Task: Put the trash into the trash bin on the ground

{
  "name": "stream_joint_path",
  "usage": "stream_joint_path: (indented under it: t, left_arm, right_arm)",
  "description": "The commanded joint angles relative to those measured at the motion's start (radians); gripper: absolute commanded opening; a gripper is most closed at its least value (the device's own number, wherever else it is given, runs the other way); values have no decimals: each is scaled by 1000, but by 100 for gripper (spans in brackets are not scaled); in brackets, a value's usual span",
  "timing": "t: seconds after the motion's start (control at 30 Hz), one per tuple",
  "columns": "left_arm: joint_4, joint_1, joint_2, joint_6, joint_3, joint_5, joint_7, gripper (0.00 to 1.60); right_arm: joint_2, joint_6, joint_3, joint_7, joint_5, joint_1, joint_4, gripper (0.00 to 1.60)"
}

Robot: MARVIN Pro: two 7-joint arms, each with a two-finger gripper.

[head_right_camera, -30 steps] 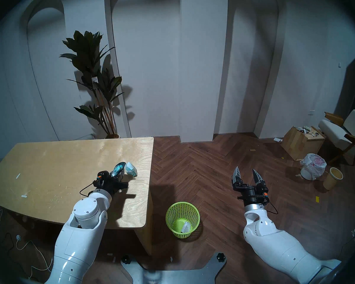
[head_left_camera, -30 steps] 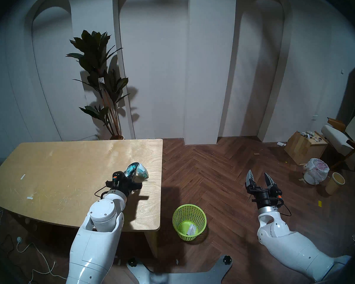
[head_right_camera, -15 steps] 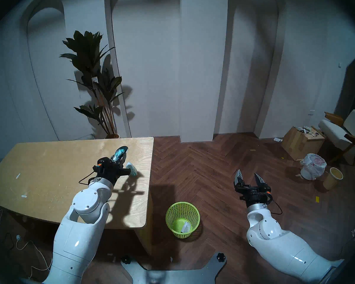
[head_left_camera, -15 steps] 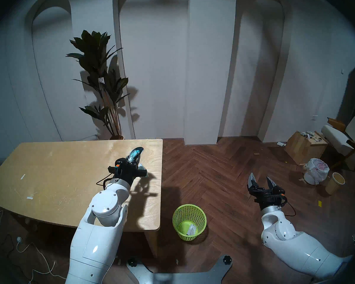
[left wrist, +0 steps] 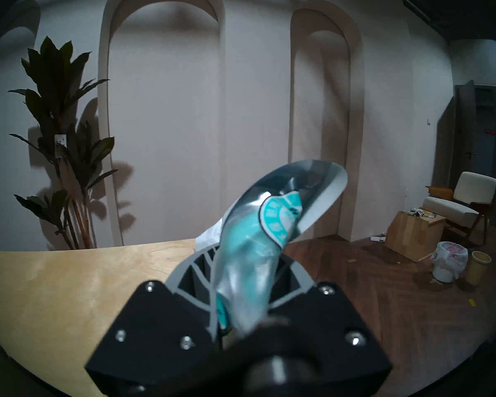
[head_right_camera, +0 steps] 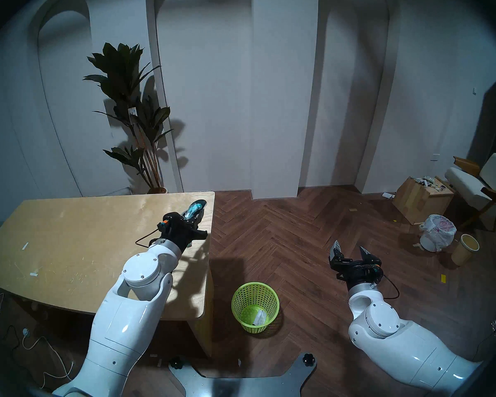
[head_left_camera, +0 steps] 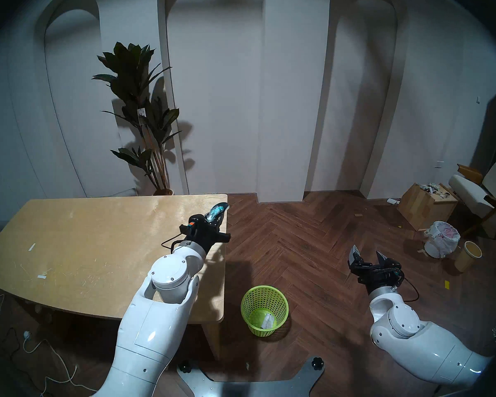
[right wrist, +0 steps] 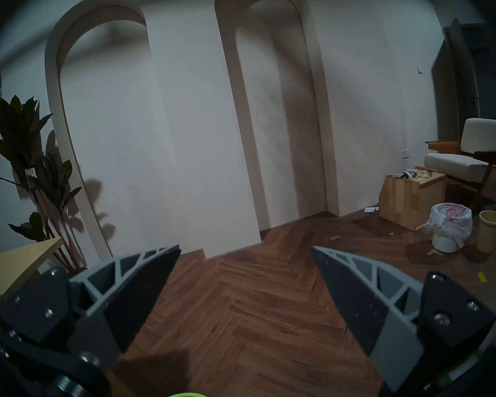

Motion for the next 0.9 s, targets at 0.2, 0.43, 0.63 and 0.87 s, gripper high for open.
stream_joint_path:
  t: [0.2, 0.43, 0.63, 0.87]
  left_arm:
    - [111, -151, -108, -17, 54, 57, -28, 0]
    - [229, -213, -151, -32, 70, 96, -38, 0]
    - [331, -268, -176, -64, 81, 131, -41, 0]
    - [444, -326, -201, -101, 81, 160, -44, 0]
  right_arm:
    - [25, 20, 30, -43, 6, -16, -39, 160]
    - [43, 18, 55, -64, 17, -46, -58, 160]
    - [56, 11, 70, -74, 32, -67, -68, 160]
    - [72, 2, 86, -78, 52, -87, -81, 160]
